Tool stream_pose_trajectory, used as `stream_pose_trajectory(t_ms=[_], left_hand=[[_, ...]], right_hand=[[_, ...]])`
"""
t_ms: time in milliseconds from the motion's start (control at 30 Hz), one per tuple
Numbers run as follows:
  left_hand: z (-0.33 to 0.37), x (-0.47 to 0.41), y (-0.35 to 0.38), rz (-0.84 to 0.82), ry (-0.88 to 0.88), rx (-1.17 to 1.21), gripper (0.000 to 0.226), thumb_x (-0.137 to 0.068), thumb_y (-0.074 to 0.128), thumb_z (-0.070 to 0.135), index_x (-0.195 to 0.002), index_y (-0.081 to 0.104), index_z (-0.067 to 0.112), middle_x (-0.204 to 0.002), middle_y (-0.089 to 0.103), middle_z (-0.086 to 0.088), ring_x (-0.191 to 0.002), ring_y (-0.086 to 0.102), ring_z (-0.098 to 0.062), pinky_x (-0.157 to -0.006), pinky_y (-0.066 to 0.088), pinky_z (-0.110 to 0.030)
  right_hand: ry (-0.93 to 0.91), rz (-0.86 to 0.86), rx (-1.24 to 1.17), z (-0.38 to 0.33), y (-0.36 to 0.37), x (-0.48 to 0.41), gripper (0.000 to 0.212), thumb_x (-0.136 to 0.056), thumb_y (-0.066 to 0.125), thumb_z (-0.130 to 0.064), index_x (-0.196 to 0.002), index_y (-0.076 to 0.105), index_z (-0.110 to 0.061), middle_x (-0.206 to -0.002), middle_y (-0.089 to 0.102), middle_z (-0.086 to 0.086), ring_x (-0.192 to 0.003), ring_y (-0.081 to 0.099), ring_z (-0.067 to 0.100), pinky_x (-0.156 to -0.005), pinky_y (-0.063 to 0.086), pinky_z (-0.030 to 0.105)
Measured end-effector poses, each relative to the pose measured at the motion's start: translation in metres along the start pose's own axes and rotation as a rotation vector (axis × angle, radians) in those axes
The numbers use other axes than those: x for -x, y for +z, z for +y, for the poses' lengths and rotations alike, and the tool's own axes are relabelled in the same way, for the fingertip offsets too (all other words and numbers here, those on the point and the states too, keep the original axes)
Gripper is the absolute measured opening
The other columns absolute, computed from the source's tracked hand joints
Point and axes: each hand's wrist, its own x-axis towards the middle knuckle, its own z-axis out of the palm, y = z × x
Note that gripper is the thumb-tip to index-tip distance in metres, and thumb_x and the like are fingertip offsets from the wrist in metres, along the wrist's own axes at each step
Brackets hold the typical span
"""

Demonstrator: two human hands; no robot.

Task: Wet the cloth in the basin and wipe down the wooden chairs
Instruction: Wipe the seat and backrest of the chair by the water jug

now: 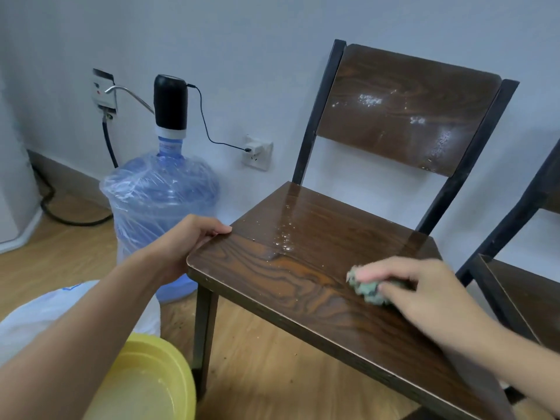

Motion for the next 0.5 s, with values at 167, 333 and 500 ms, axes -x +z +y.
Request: stream_pose_trajectory(t_ms=[167, 333, 500], left_hand=[[0.0, 0.0, -0.001, 0.008, 0.015, -0.032, 0.045, -0.089, 0.063, 0.024, -0.116, 0.07, -0.011, -0.087, 0.077, -0.017, -0.065, 0.074, -0.026, -0.073, 0.055, -0.033], [-0.004, -0.003, -0.006, 0.004, 0.053, -0.032, 0.043, -0.087, 0.064, 0.026, -0.114, 0.071, -0.008, -0.094, 0.077, -0.021, -0.072, 0.074, -0.027, -0.077, 0.055, -0.035], [-0.01, -0.014, -0.012, -0.032, 0.1, -0.021, 0.046, -0.076, 0.071, 0.032, -0.105, 0.072, -0.004, -0.111, 0.072, -0.029, -0.083, 0.073, -0.032, -0.088, 0.053, -0.044]], right_hand=[[-0.062, -0.182, -0.137, -0.037, -0.002, 0.003, 0.044, -0.085, 0.073, 0.008, -0.087, 0.085, -0.034, -0.094, 0.08, -0.021, -0.095, 0.073, -0.004, -0.084, 0.055, 0.011], [0.175, 0.255, -0.081, 0.011, 0.017, -0.157, 0.029, -0.088, 0.068, 0.001, -0.101, 0.082, -0.02, -0.1, 0.077, 0.005, -0.104, 0.069, 0.023, -0.077, 0.046, 0.02], [0.193, 0.295, -0.047, 0.025, 0.065, -0.243, 0.031, -0.093, 0.059, 0.004, -0.11, 0.08, -0.013, -0.118, 0.075, 0.012, -0.115, 0.065, 0.026, -0.096, 0.048, 0.025]])
